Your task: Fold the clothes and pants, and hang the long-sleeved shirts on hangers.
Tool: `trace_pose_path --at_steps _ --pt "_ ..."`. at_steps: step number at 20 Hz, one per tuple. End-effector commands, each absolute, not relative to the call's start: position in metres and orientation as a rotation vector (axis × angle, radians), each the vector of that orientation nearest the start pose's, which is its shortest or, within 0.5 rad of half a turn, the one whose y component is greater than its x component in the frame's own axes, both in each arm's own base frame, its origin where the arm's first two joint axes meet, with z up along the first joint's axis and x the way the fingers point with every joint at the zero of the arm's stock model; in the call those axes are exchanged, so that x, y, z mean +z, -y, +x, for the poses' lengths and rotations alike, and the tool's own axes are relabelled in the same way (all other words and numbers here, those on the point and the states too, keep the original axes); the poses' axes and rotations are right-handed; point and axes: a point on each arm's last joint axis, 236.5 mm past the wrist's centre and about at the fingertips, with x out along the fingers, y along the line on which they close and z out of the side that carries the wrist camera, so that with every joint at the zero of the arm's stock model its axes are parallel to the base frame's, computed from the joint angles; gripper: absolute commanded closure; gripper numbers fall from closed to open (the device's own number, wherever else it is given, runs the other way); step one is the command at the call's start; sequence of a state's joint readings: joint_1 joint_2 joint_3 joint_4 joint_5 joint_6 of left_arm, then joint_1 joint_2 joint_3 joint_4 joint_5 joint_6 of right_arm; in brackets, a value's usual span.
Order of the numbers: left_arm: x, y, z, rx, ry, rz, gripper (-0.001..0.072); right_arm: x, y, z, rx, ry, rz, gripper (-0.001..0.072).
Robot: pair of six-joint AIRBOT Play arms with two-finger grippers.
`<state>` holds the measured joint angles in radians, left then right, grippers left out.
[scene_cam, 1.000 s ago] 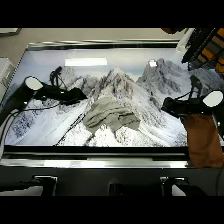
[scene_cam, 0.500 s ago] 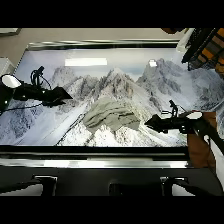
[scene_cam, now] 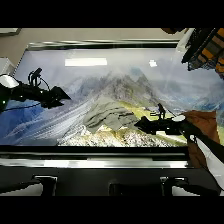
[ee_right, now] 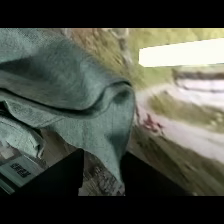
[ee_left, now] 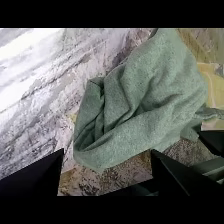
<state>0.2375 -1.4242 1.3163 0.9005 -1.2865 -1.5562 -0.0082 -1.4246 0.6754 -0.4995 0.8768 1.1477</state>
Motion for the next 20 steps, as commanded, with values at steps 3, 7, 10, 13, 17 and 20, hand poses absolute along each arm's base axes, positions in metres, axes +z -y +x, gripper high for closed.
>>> trace_pose_path --at_steps 3,7,10,13,17,20 --pt "0.027 0.046 0.399 -0.202 -1.332 -0.781 0.0092 -0.109 -0.160 0.332 0.323 -1.347 0.840 0.0679" --pt "-0.024 0.084 0.352 -0.220 -1.507 -0.797 0.0106 -0.097 -0.164 0.328 0.361 -1.350 0.829 0.0680" --pt "-0.060 0.119 0.323 -0.230 -1.586 -0.766 0.0106 -0.091 -0.161 0.325 0.348 -1.357 0.820 0.0681" --pt "-0.079 0.146 0.313 -0.233 -1.586 -0.785 0.0106 -0.085 -0.159 0.321 0.350 -1.359 0.796 0.0681" --pt "-0.090 0.160 0.322 -0.216 -1.523 -0.792 0.0106 -0.077 -0.157 0.322 0.343 -1.342 0.787 0.0681" --pt "-0.093 0.162 0.337 -0.192 -1.472 -0.830 0.0106 -0.075 -0.159 0.318 0.351 -1.355 0.796 0.0681"
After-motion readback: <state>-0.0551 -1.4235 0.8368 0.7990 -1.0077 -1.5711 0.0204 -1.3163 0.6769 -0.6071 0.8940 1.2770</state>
